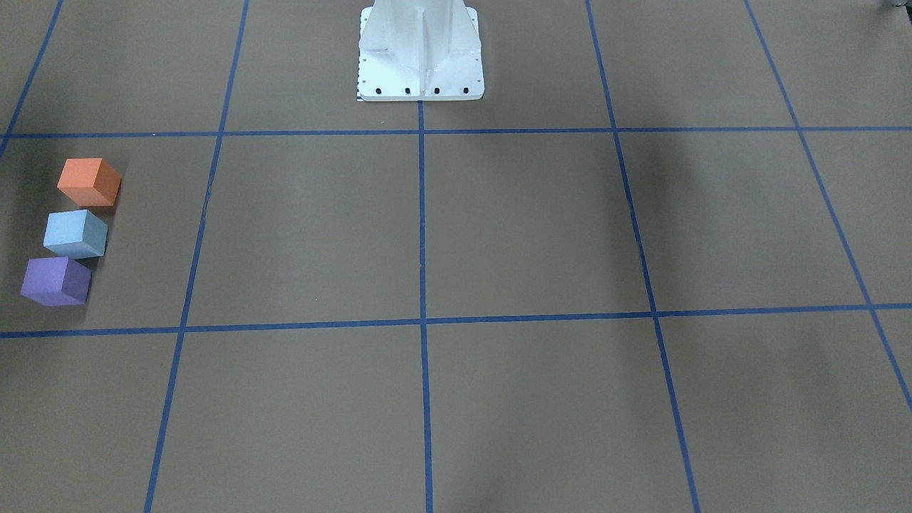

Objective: Place blue block between orange and purple blocks

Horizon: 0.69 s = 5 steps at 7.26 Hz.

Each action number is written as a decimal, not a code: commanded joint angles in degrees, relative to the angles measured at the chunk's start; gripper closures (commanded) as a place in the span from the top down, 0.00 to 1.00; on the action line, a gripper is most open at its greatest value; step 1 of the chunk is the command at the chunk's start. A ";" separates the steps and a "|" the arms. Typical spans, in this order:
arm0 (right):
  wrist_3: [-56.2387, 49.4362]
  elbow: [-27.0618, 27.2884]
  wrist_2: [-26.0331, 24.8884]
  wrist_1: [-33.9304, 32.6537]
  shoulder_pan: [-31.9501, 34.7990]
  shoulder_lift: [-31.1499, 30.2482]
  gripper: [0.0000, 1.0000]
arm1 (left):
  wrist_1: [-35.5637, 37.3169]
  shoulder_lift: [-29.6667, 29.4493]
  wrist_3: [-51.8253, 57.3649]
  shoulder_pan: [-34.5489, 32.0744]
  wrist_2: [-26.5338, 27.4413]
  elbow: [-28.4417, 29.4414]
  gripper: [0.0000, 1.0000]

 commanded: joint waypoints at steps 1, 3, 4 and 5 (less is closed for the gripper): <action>3.02 0.11 -0.23 0.17 -2.24 0.76 1.00 | -1.20 0.95 -0.72 -1.04 0.05 -0.43 1.00; 4.10 0.11 -0.58 0.17 -2.15 0.77 1.00 | -1.12 2.36 4.55 -0.96 -0.39 -0.60 1.00; 4.19 0.55 -0.50 0.26 -2.15 0.77 1.00 | -1.29 2.27 4.47 -0.96 -0.48 -0.69 1.00; 4.27 2.90 -0.50 0.17 -2.07 0.33 1.00 | -1.30 1.92 4.47 -0.87 -0.31 -0.69 1.00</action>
